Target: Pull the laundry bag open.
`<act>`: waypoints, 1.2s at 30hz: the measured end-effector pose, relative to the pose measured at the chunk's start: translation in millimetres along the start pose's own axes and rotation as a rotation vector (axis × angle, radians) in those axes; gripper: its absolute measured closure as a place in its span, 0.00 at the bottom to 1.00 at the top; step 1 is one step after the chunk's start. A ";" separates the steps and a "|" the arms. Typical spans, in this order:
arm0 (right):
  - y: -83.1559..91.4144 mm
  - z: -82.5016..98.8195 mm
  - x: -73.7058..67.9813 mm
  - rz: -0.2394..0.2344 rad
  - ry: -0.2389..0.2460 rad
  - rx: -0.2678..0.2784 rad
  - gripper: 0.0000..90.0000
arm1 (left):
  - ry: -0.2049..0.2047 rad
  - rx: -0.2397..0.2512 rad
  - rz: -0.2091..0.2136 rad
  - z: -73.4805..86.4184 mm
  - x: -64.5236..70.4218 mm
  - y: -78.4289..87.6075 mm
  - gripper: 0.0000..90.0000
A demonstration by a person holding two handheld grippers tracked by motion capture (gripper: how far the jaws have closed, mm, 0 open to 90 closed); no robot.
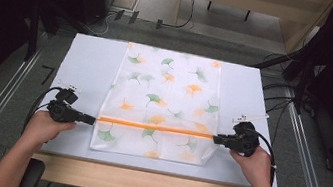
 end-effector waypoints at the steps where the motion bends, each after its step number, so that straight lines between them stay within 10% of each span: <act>1: 0.0 0.0 0.0 0.000 0.000 0.000 0.94 | 0.000 0.000 0.000 0.0 0.0 0.0 1.00; 18: -1.1 6.5 -5.0 -0.007 0.022 0.023 0.65 | -0.024 -0.010 -0.001 4.6 2.2 -8.5 0.87; 36: 15.3 6.6 9.9 0.054 0.047 0.212 0.45 | -0.109 0.191 -0.116 -2.1 -1.1 14.7 0.44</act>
Point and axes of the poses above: each handheld gripper's, and its own axes: y roughly backward along the jaws, z roughly out of its underside, x roughly to its right, the point moved 3 cm from there along -y, roughly forward along the jaws, and after that the axes turned 10 degrees about z, right-handed, at the moved point
